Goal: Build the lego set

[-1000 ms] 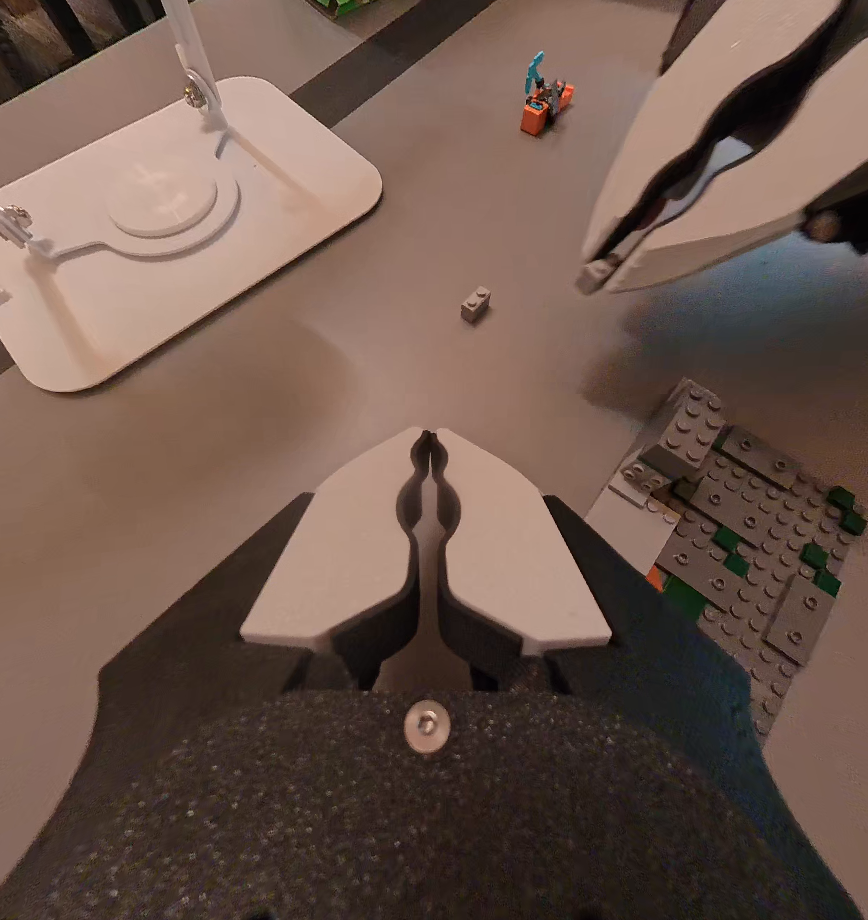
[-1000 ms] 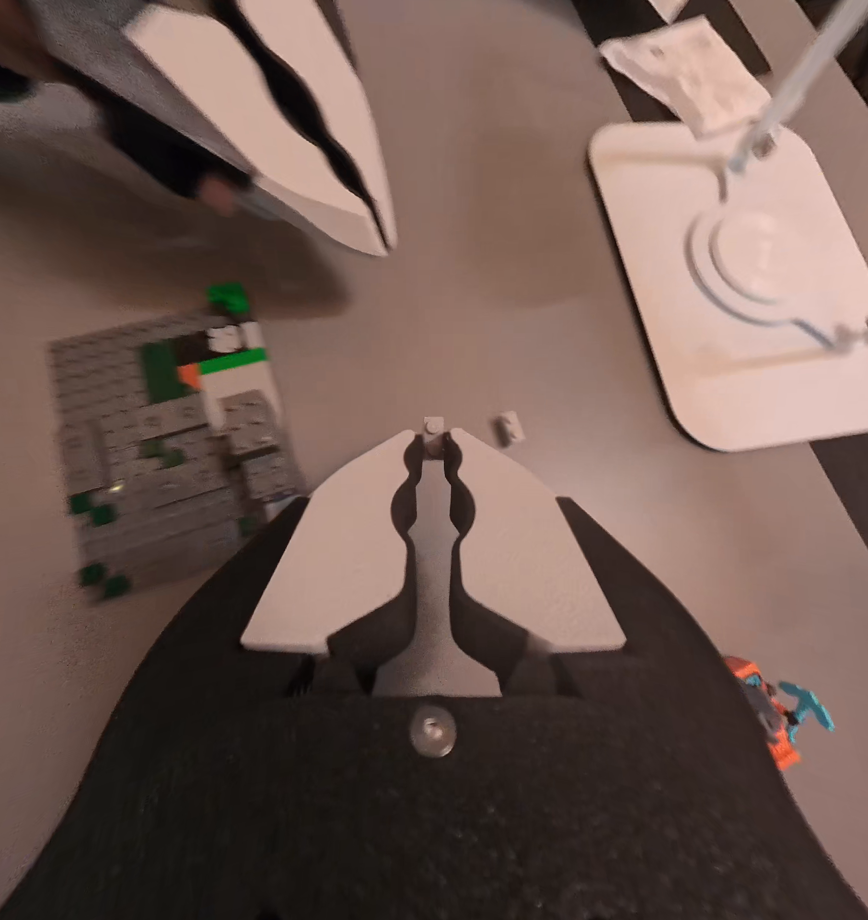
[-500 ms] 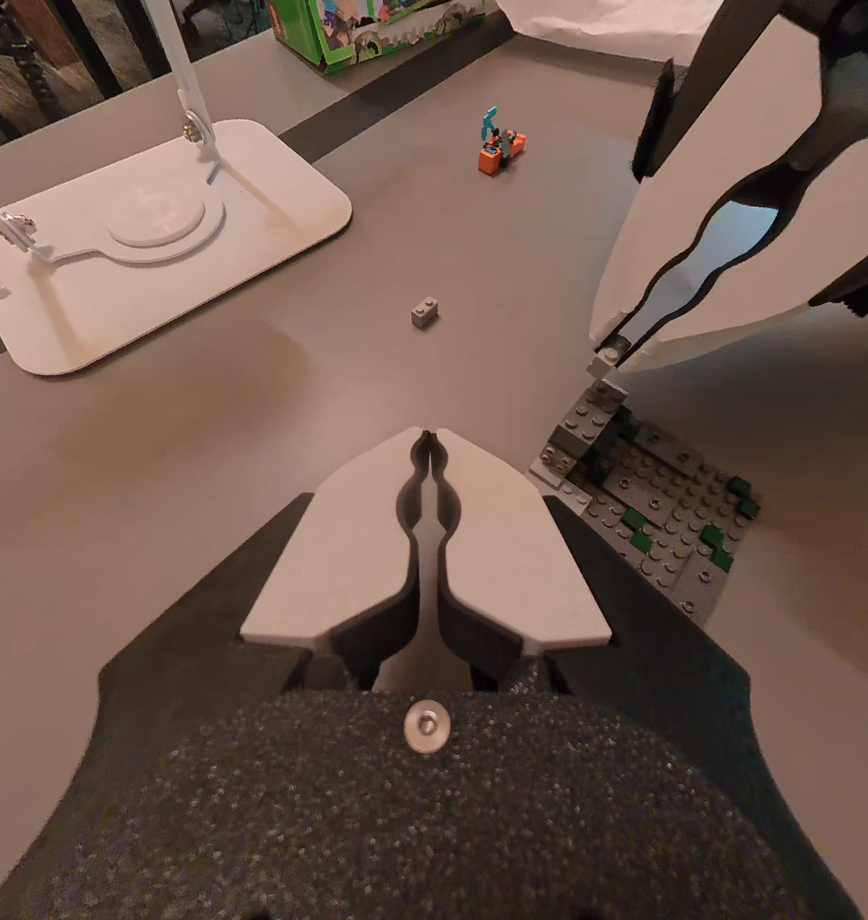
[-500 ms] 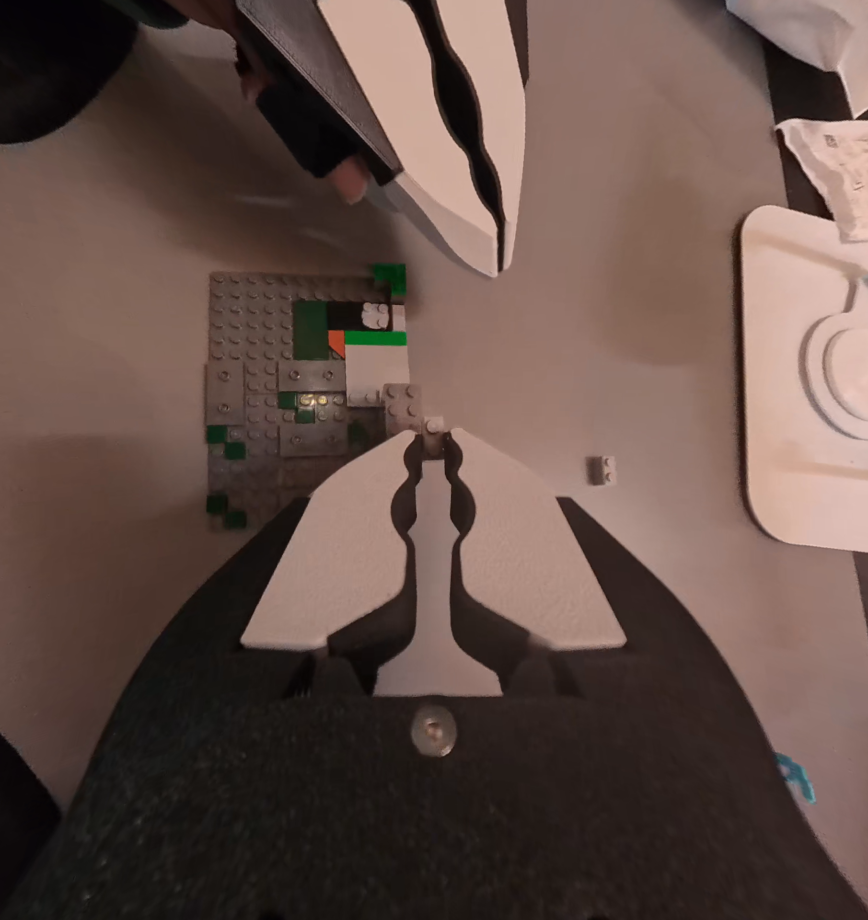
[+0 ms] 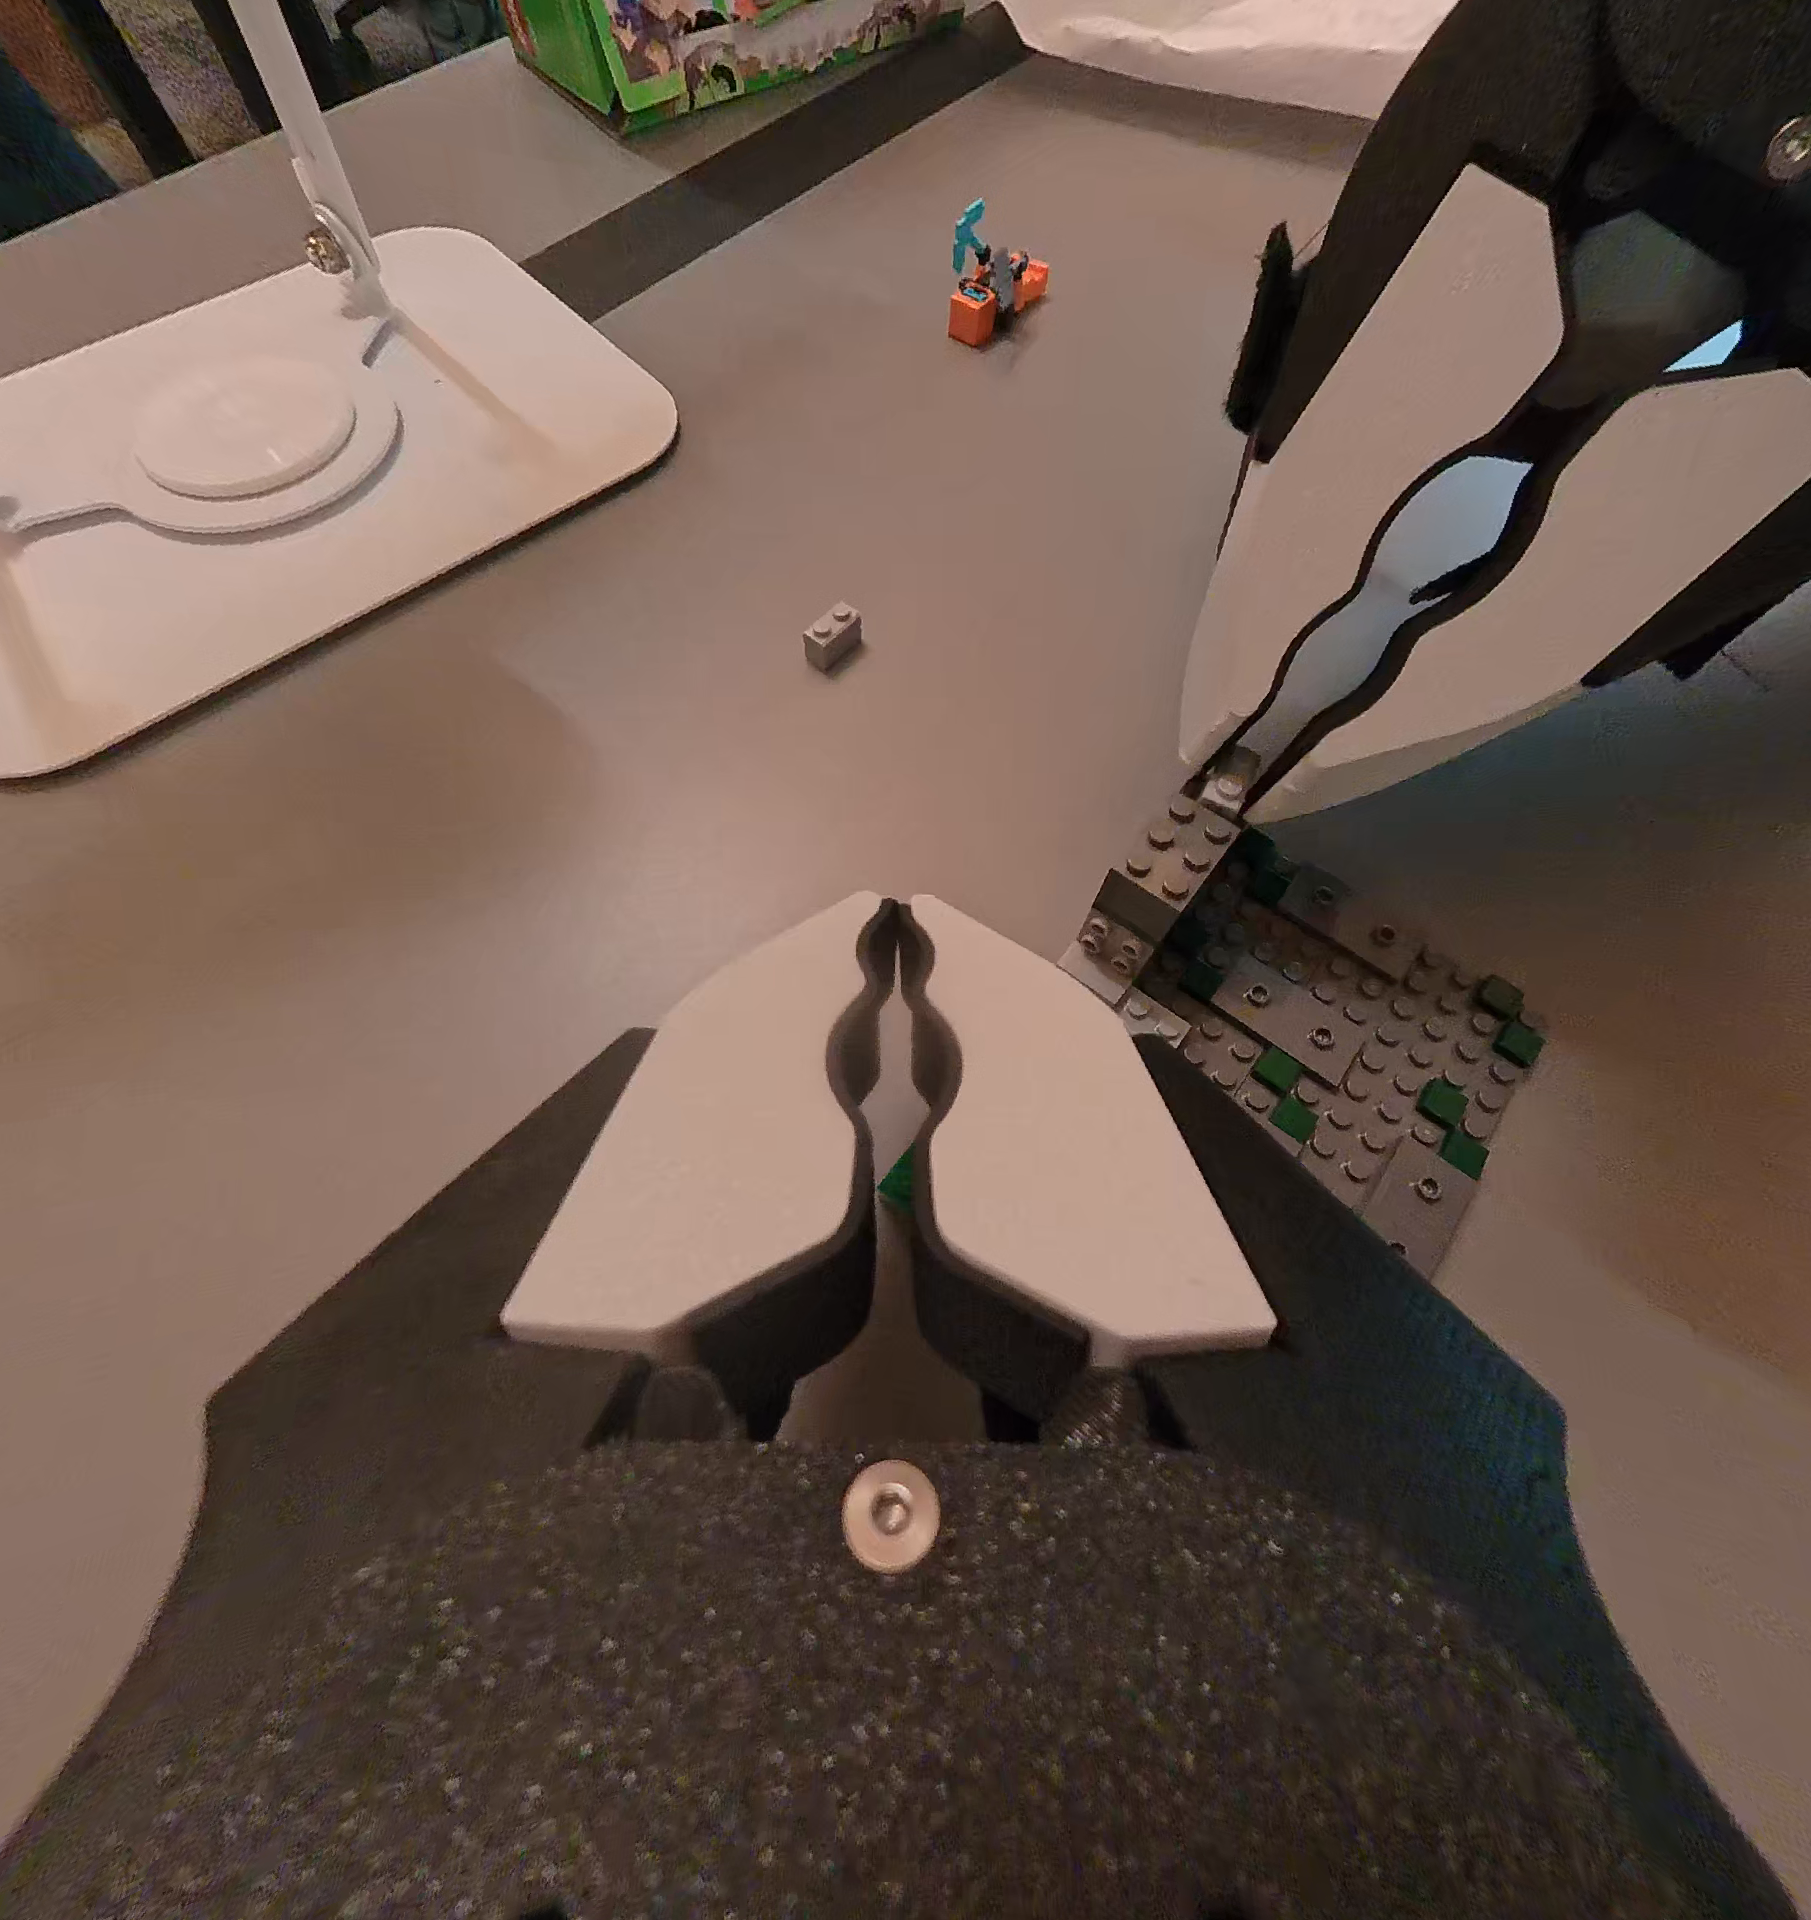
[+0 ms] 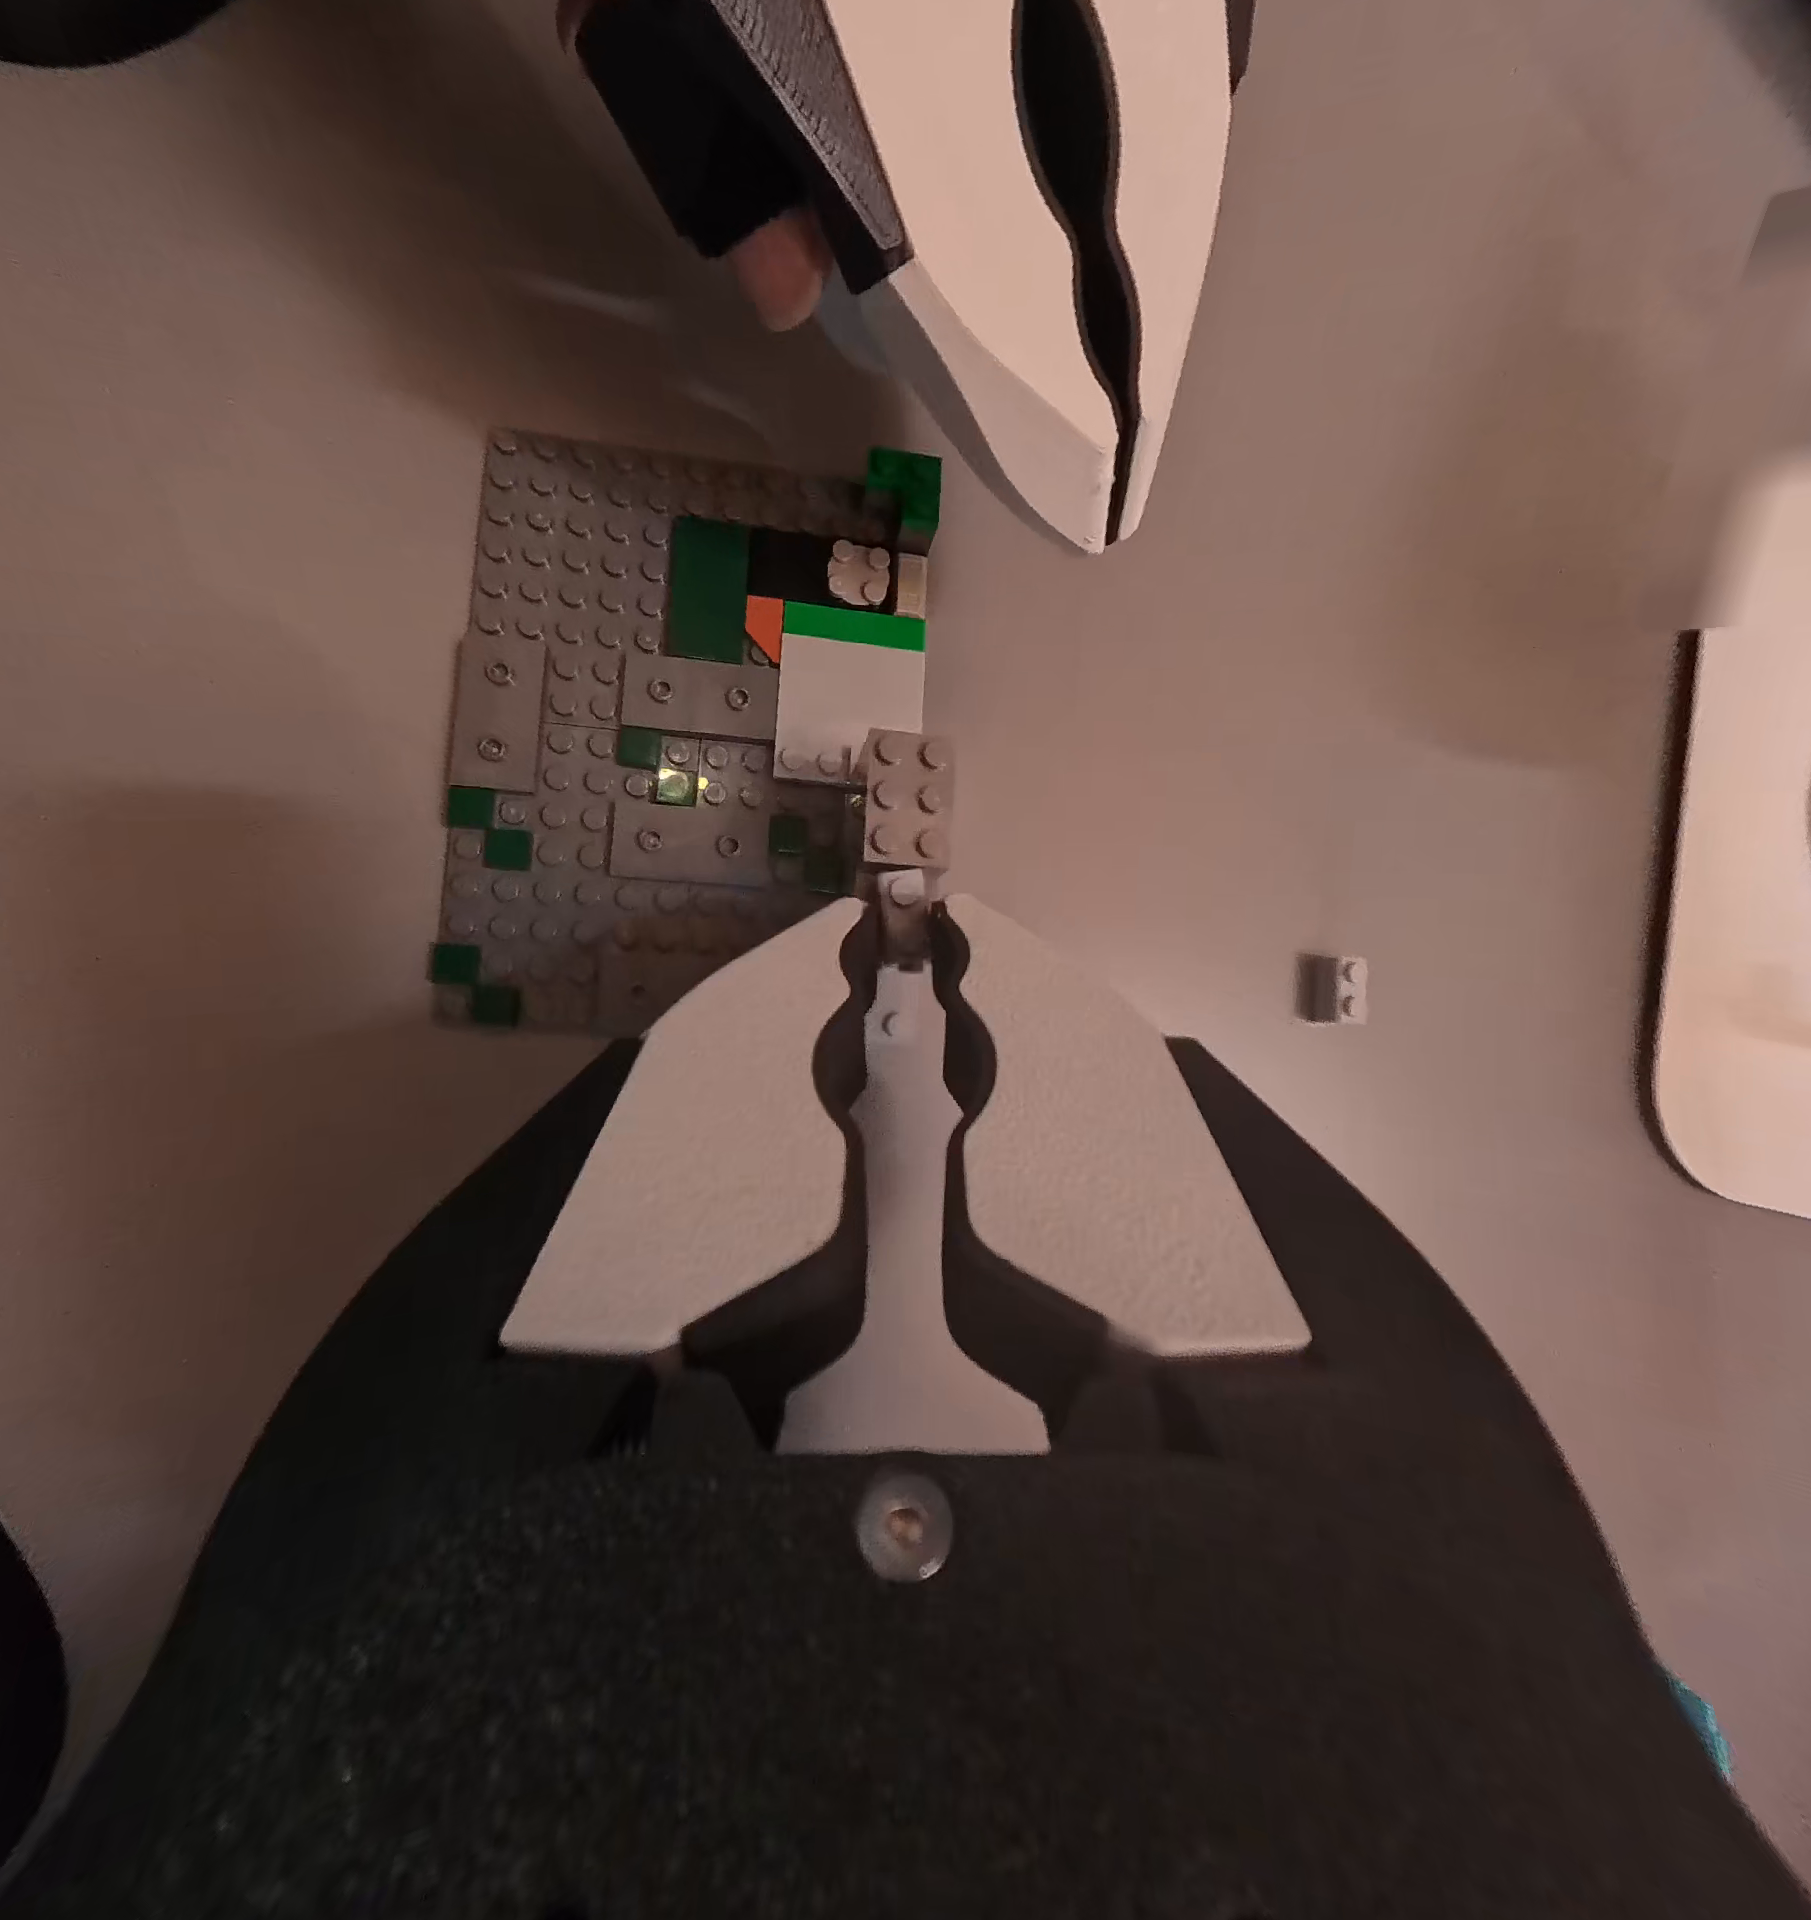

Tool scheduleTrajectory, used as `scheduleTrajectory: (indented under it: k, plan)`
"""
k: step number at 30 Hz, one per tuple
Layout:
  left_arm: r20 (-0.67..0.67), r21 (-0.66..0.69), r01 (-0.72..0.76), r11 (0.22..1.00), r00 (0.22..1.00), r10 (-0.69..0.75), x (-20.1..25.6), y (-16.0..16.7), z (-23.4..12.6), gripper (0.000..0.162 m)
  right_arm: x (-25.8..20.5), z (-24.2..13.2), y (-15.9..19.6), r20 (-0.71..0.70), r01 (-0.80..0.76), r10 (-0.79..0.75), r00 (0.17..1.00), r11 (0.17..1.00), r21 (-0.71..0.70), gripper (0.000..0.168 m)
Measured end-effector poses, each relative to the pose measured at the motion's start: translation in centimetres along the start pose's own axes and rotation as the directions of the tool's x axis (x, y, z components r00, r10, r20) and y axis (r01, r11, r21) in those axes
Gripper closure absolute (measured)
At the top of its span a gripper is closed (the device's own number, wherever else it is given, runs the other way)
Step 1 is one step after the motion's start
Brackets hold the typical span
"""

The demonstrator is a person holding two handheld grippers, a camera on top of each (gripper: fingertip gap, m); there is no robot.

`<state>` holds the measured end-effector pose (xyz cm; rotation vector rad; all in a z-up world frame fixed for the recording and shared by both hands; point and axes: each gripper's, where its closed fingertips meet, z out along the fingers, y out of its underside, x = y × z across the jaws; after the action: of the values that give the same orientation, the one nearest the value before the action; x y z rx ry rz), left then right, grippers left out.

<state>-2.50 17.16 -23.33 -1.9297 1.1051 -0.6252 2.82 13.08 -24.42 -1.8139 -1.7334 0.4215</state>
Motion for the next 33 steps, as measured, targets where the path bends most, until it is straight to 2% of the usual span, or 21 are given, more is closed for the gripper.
scheduleTrajectory:
  k: [9, 14, 17, 19, 25, 28, 33]
  plan:
    - [-0.023, 0.009, 0.004, 1.0, 1.0, -0.003, 0.4, 0.0, -0.1, 0.162, 0.2, -0.4, 0.3, -0.031, -0.056, 0.056, 0.998, 0.998, 0.006, 0.148]
    - [-0.038, 0.019, 0.004, 1.0, 0.999, -0.003, 0.6, -0.1, -0.2, 0.162, 0.1, -0.9, -0.1, -0.059, -0.186, 0.19, 0.98, 0.98, 0.064, 0.151]
    - [-0.044, 0.022, 0.003, 1.0, 0.999, -0.002, 0.6, -0.3, -0.1, 0.162, 0.3, -0.4, 0.3, -0.05, -0.206, 0.208, 0.977, 0.977, 0.051, 0.152]
    - [-0.043, 0.025, 0.0, 1.0, 0.999, 0.001, 0.6, -0.3, -0.2, 0.162, 0.3, -0.5, 0.1, -0.031, -0.214, 0.217, 0.976, 0.975, 0.064, 0.16]
    - [-0.043, 0.026, 0.008, 1.0, 0.999, -0.007, 0.5, -0.1, -0.4, 0.162, 0.6, -0.9, 0.3, -0.069, -0.246, 0.248, 0.966, 0.969, 0.029, 0.162]
    - [-0.044, 0.027, 0.003, 1.0, 0.999, -0.002, 0.6, -0.2, -0.4, 0.162, 1.2, -0.9, 0.8, -0.155, -0.325, 0.322, 0.934, 0.946, 0.005, 0.162]
    - [-0.051, 0.033, 0.004, 0.999, 0.999, -0.002, 0.8, -0.2, -0.5, 0.162, 1.5, -1.1, 1.0, -0.265, -0.515, 0.509, 0.819, 0.856, 0.052, 0.162]
